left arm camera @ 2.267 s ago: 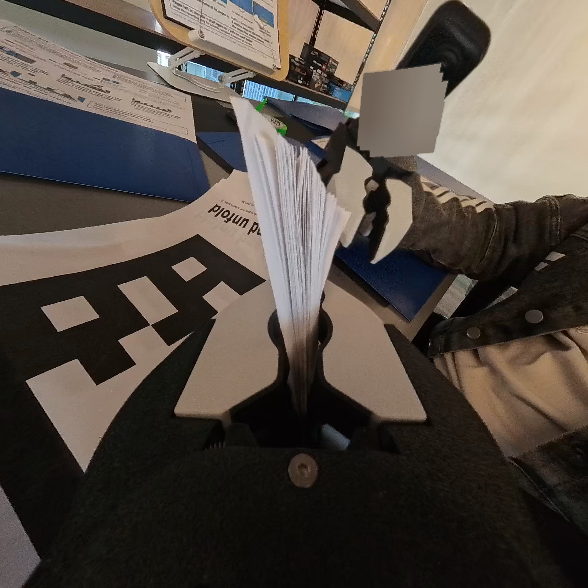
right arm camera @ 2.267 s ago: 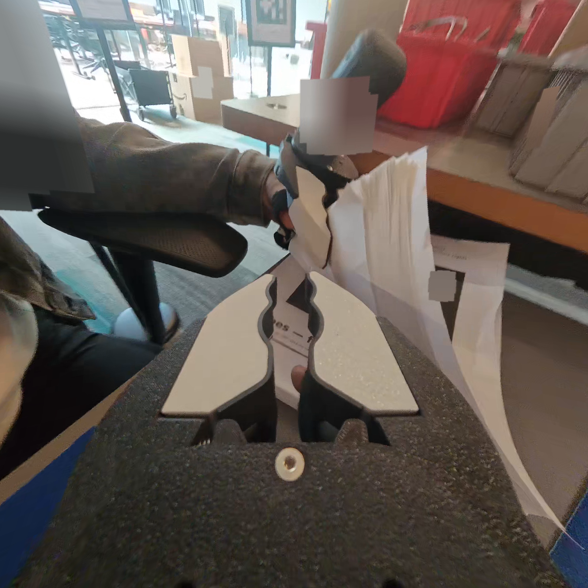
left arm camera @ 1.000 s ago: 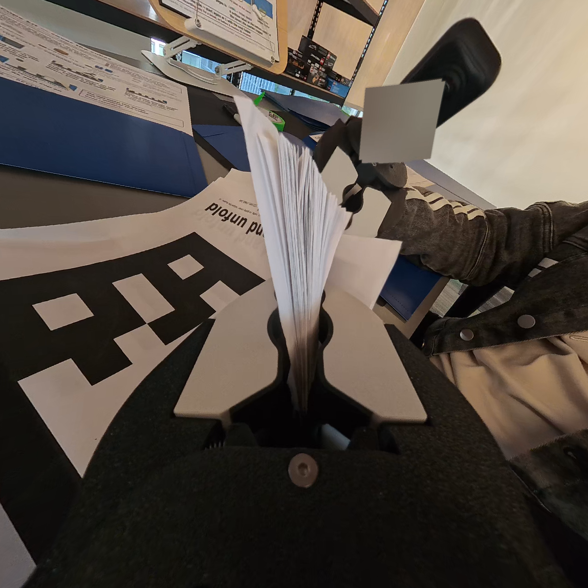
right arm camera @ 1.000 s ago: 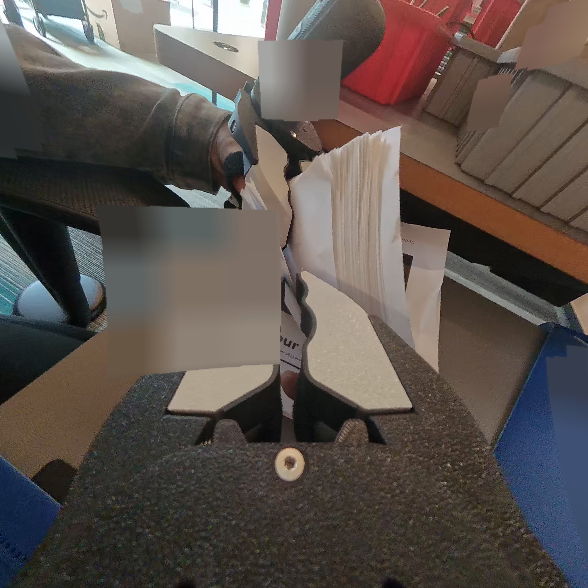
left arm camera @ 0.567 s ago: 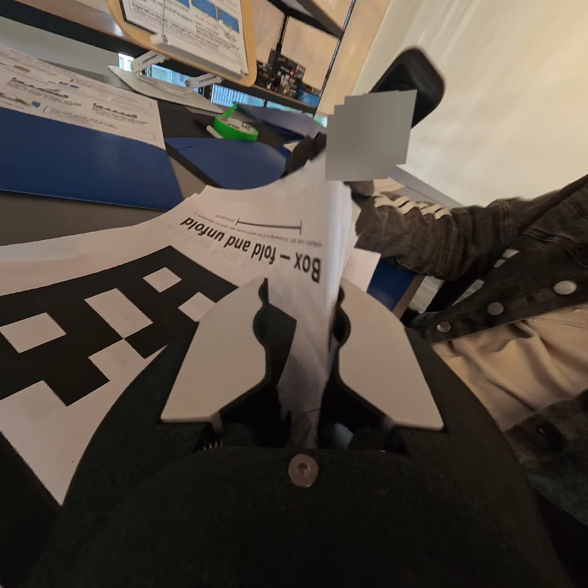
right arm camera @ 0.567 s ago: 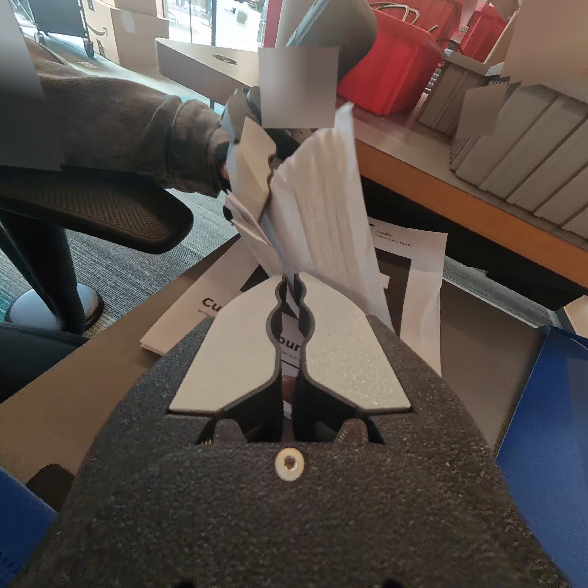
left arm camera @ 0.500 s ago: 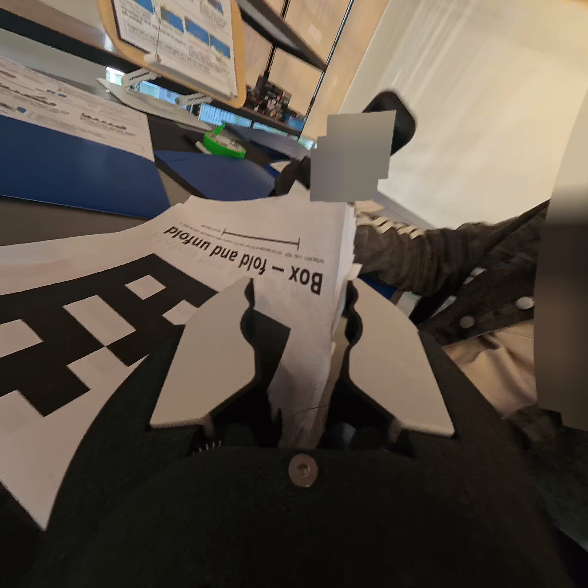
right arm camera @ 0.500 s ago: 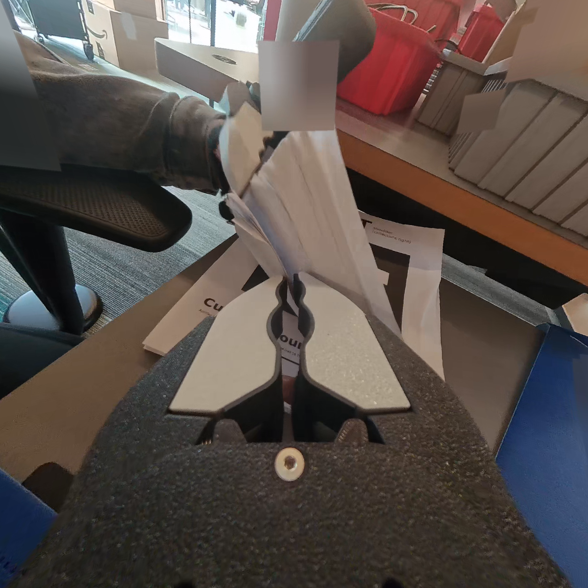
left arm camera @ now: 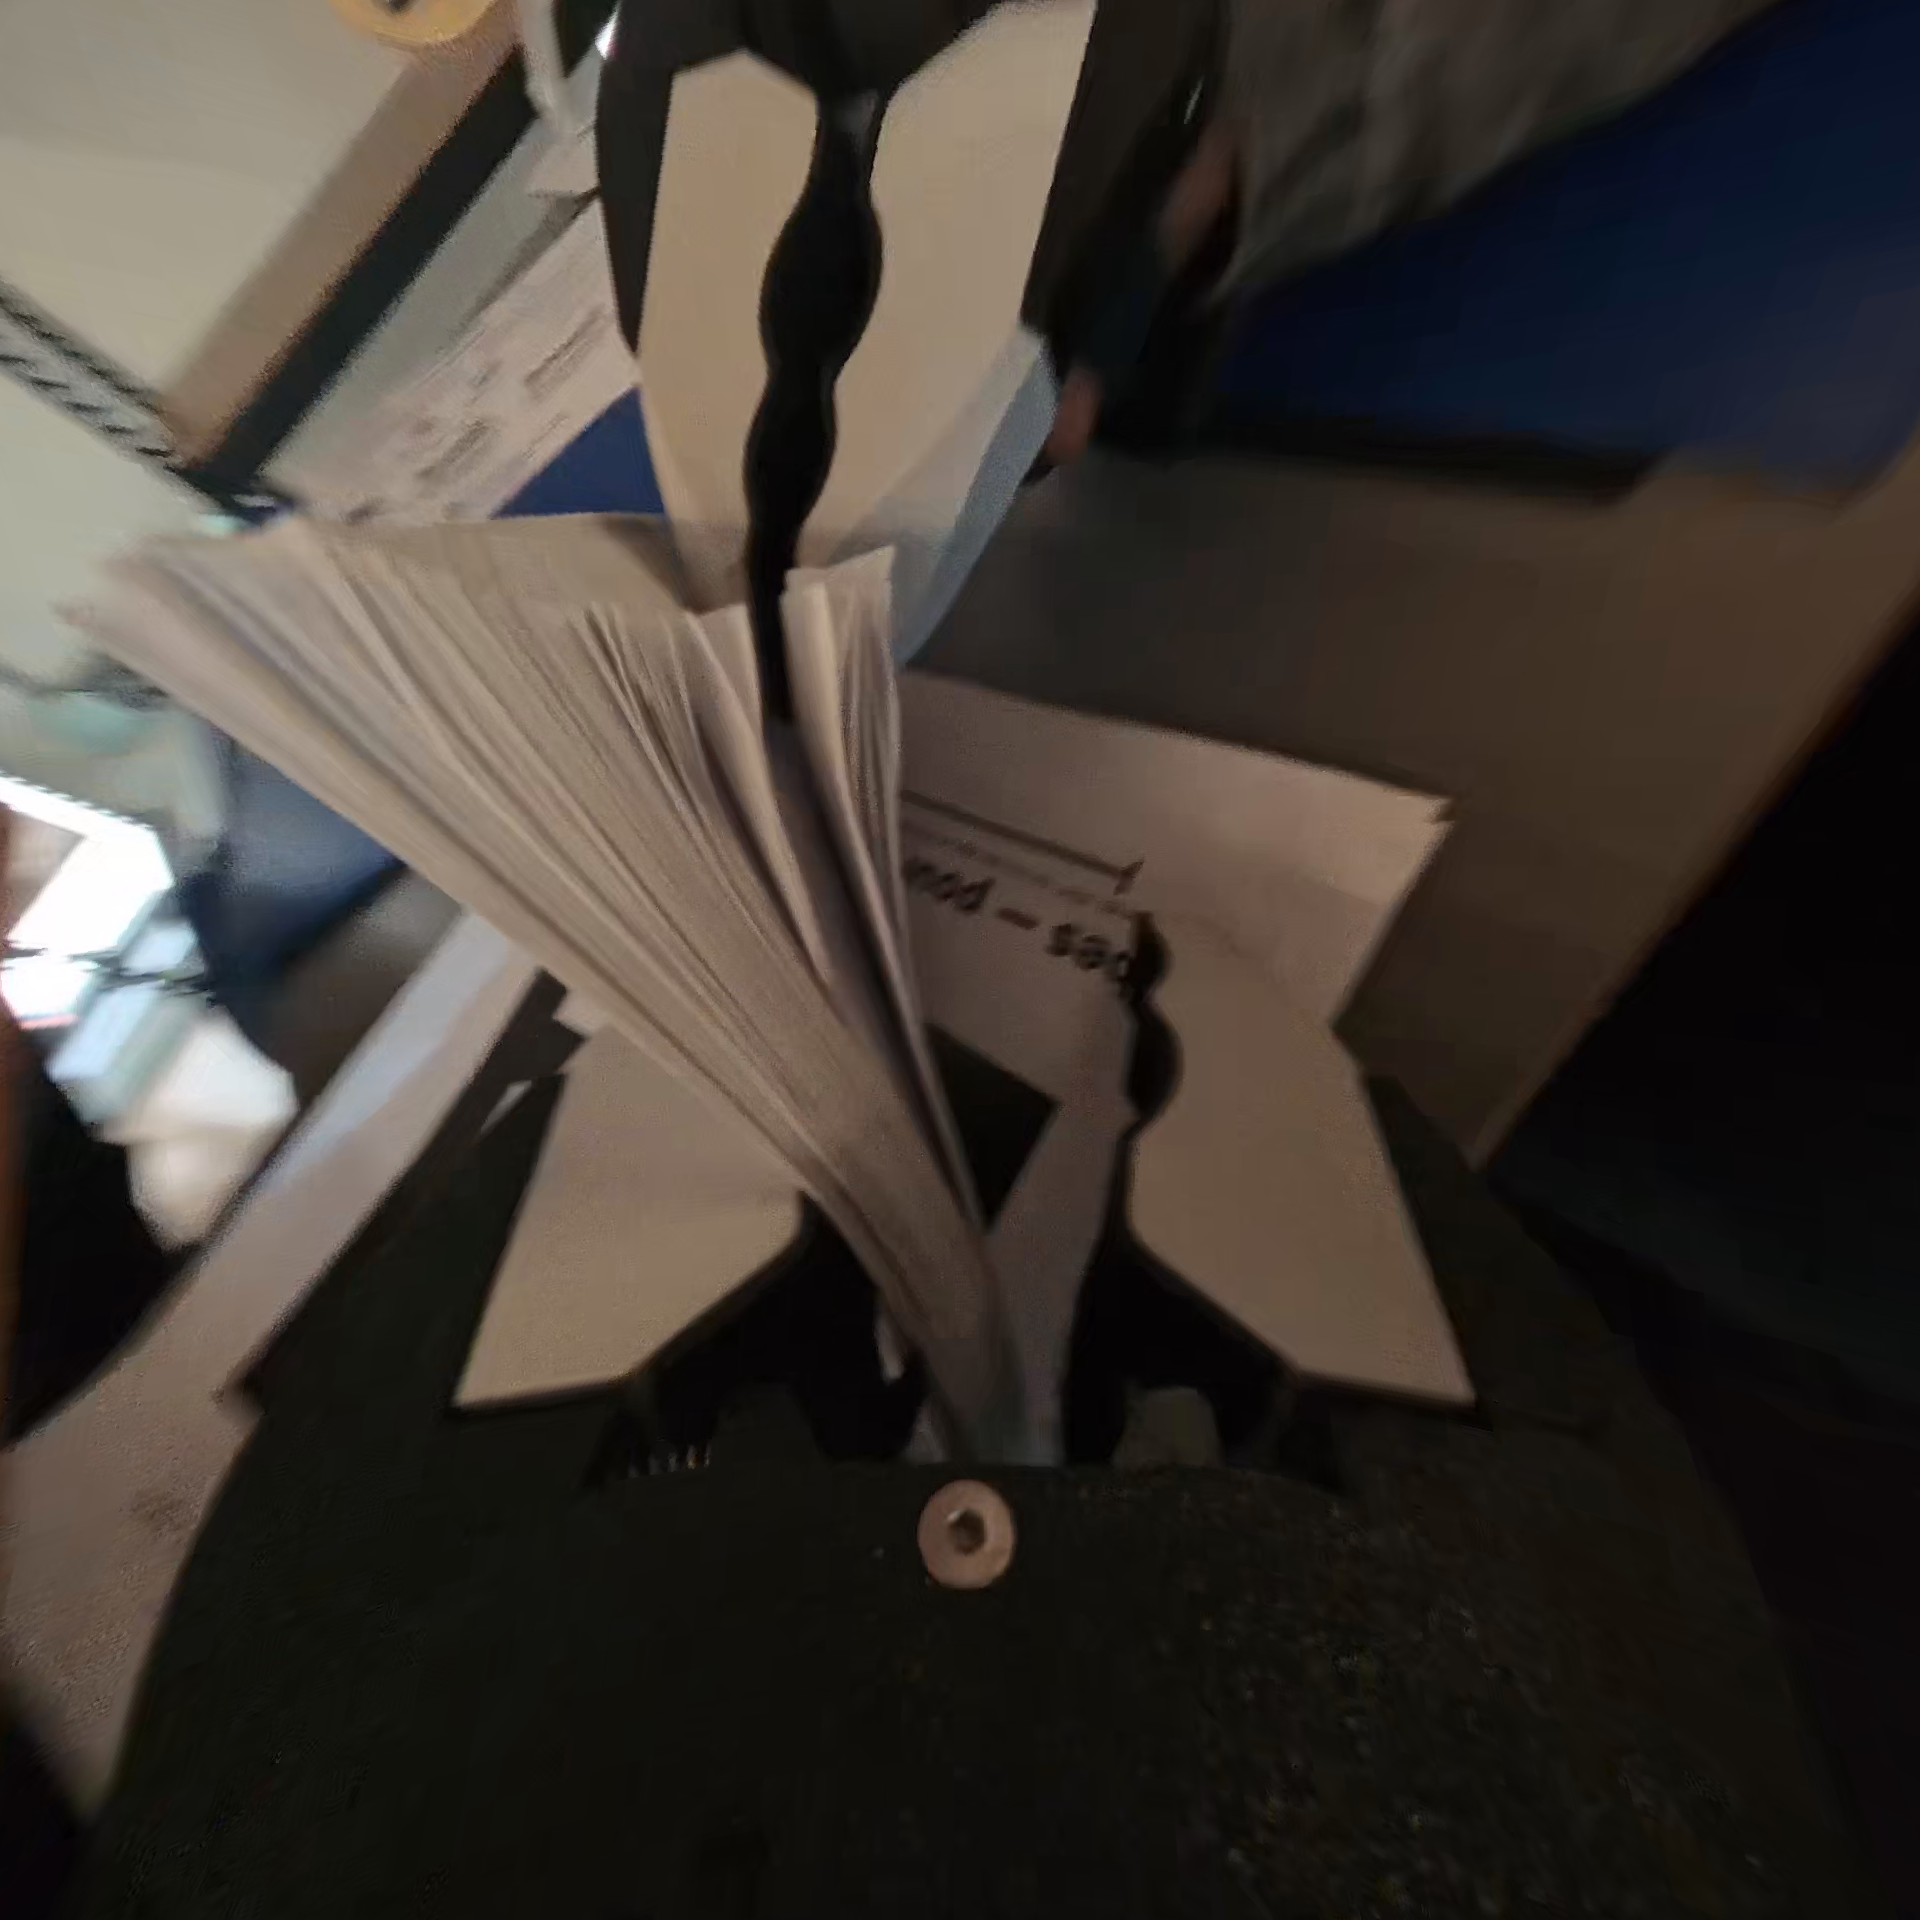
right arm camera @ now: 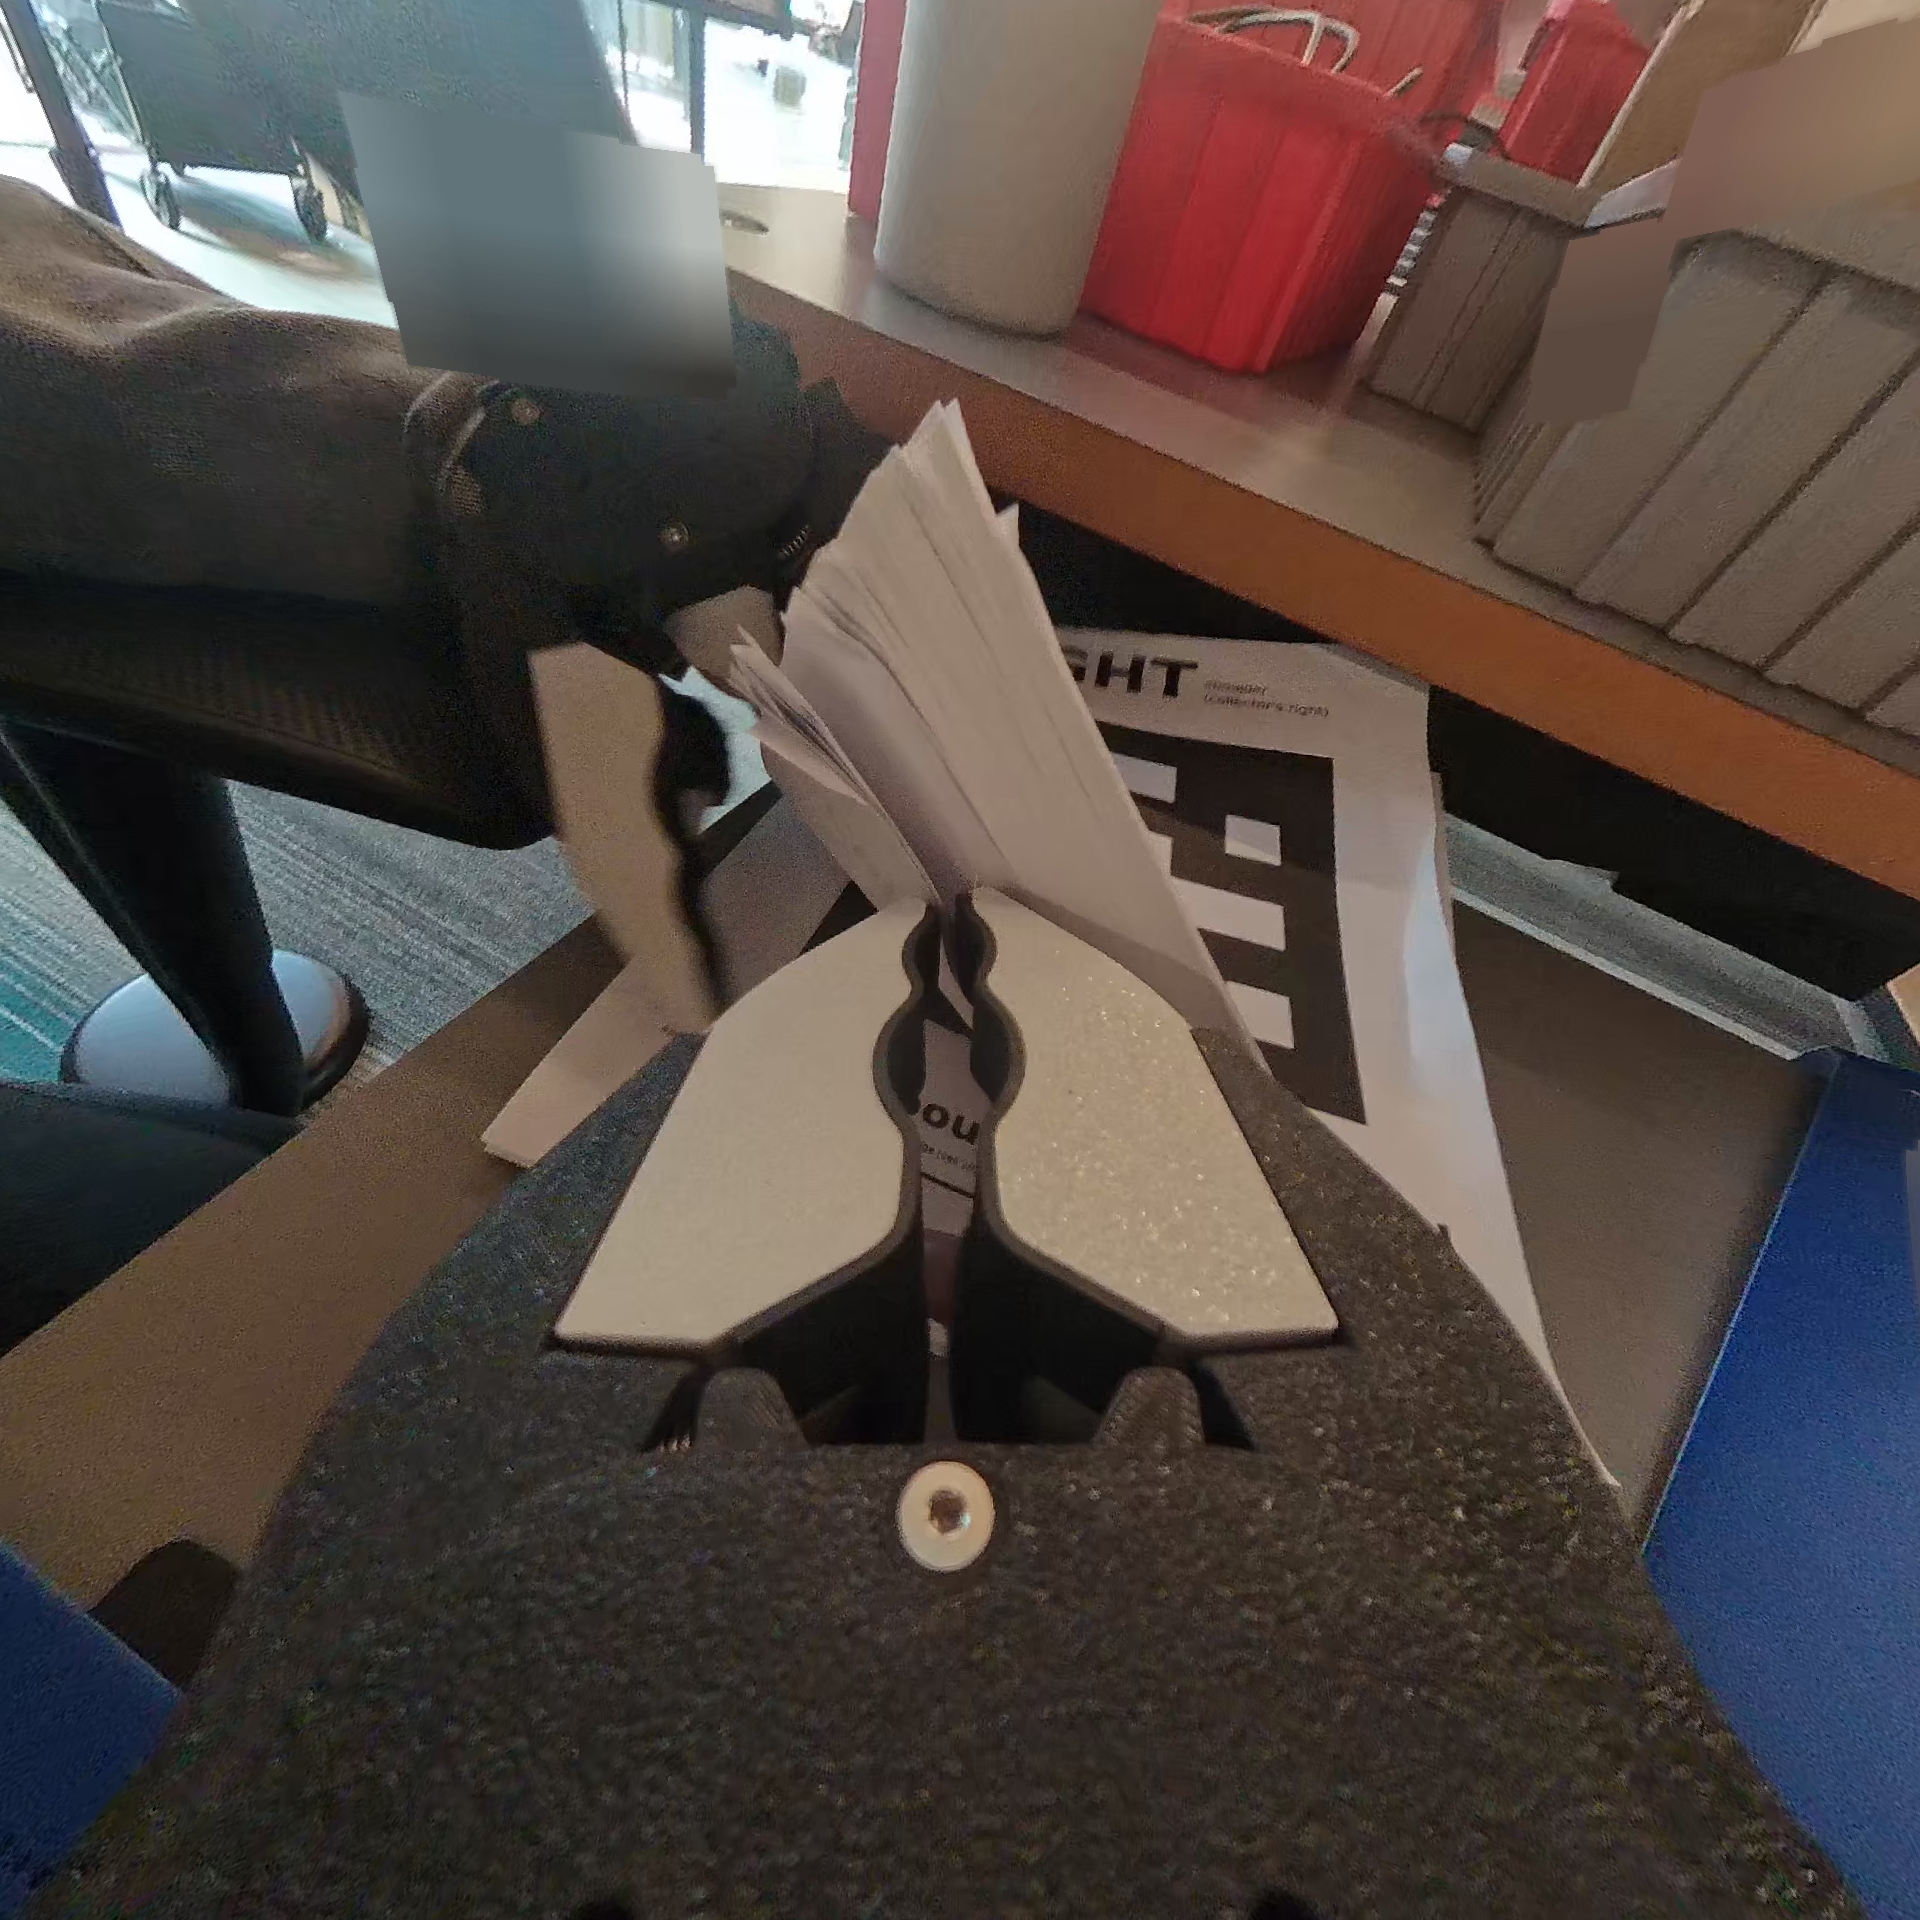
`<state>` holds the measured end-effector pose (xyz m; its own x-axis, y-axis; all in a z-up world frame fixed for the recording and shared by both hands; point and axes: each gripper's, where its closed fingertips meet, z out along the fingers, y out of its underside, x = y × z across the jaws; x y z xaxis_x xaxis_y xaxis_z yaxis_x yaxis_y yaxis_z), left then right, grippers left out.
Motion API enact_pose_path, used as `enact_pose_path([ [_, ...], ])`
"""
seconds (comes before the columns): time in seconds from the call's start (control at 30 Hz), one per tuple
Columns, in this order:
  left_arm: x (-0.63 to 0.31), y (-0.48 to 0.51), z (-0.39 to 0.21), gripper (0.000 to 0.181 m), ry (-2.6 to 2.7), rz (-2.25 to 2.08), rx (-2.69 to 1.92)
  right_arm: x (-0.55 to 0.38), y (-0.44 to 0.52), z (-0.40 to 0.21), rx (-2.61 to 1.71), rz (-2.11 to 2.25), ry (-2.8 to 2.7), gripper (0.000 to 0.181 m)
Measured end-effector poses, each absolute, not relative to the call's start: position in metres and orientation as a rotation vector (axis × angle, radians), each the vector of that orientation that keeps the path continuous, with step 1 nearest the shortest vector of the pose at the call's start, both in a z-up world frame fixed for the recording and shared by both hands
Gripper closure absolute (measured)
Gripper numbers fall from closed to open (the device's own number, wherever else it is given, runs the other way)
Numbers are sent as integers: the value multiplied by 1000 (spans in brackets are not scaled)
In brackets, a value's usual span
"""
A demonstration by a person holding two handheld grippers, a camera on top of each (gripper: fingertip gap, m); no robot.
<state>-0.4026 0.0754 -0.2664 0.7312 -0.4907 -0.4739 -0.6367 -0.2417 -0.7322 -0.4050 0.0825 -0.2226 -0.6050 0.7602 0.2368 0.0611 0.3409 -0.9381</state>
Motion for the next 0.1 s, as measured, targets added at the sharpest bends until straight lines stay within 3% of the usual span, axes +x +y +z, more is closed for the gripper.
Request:
enact_pose_path([
  [0.03, -413, 80, -263, 134, 838, 275, -1884, -405, 81, -224, -715, 1297, -1931, 179],
  [0.1, -423, 82, -248, 164, 677, 156, -1862, -405, 79, -220, -702, 1292, -1915, 178],
])
